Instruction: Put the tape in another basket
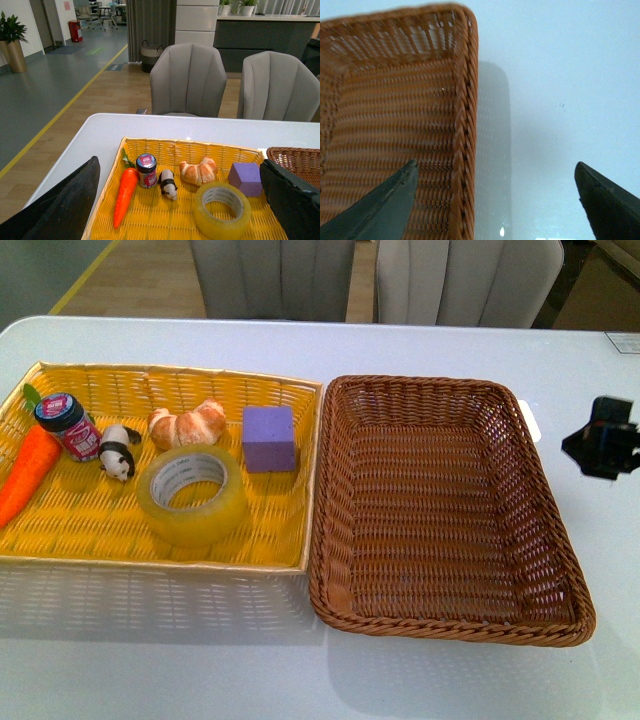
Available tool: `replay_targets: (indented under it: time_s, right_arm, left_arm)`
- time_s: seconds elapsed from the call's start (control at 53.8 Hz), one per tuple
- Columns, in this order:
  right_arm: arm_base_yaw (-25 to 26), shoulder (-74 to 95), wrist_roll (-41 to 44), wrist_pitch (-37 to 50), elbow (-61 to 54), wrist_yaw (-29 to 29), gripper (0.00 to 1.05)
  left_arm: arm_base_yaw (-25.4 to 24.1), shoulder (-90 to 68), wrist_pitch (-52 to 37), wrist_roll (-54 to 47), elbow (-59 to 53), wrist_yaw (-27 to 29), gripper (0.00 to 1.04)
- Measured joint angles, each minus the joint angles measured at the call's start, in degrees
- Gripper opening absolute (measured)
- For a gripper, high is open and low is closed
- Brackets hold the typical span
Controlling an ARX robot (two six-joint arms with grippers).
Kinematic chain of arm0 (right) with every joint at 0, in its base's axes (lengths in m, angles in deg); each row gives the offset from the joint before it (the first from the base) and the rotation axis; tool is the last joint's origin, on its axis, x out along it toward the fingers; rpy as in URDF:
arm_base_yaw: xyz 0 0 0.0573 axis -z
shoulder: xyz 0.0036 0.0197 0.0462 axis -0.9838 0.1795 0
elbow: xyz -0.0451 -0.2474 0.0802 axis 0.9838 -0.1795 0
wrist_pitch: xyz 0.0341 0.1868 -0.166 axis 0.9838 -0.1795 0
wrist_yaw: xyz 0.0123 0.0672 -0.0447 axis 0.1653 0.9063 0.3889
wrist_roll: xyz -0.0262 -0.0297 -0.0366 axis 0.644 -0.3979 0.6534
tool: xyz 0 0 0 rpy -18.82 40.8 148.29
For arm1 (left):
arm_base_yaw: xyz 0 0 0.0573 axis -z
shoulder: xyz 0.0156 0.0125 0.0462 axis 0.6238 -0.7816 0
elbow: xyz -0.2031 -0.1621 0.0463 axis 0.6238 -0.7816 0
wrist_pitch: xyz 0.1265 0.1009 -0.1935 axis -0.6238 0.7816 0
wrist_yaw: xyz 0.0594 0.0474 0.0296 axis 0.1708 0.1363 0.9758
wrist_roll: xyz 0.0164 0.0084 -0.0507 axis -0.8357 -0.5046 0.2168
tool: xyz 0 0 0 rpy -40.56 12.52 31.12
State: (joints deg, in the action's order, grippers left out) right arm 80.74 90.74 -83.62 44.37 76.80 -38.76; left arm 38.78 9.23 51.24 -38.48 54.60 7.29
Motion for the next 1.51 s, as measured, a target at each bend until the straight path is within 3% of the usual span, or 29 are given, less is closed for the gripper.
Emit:
replay_targets:
  time_s: [0.167,0.186,0.242,0.279,0.372,0.688,0.762,0.911,1.506]
  right_arm:
    - [0.0,-12.3,0.0,1.8,-7.0,0.5,0.96]
    - [-0.3,-12.3,0.6,4.9,-8.0,-0.7,0.93]
    - [-0.7,-10.1,3.0,26.7,-13.8,-5.6,0.80]
    - [-0.7,-9.8,3.8,36.2,-17.8,-5.9,0.71]
    - [-1.0,-13.9,4.6,43.6,-22.4,-5.8,0.54]
    - [-1.0,-29.3,5.3,37.9,-31.6,-6.1,0.01]
    - [-1.0,-32.5,5.5,36.1,-32.8,-6.1,0.02]
    - [-1.0,-46.1,5.5,24.4,-34.7,-6.1,0.02]
    - [-1.0,-72.5,5.5,2.8,-38.2,-6.1,0.02]
  left_arm:
    - [0.0,0.0,0.0,0.0,0.0,0.0,0.96]
    - [0.0,0.0,0.0,0.0,0.0,0.0,0.96]
    - [0.0,0.0,0.0,0.0,0.0,0.0,0.96]
    - [0.0,0.0,0.0,0.0,0.0,0.0,0.96]
    - [0.0,0.0,0.0,0.0,0.0,0.0,0.96]
    - [0.0,0.0,0.0,0.0,0.0,0.0,0.96]
    - [0.0,0.0,0.0,0.0,0.0,0.0,0.96]
    - [0.0,0.0,0.0,0.0,0.0,0.0,0.96]
    - [0.0,0.0,0.0,0.0,0.0,0.0,0.96]
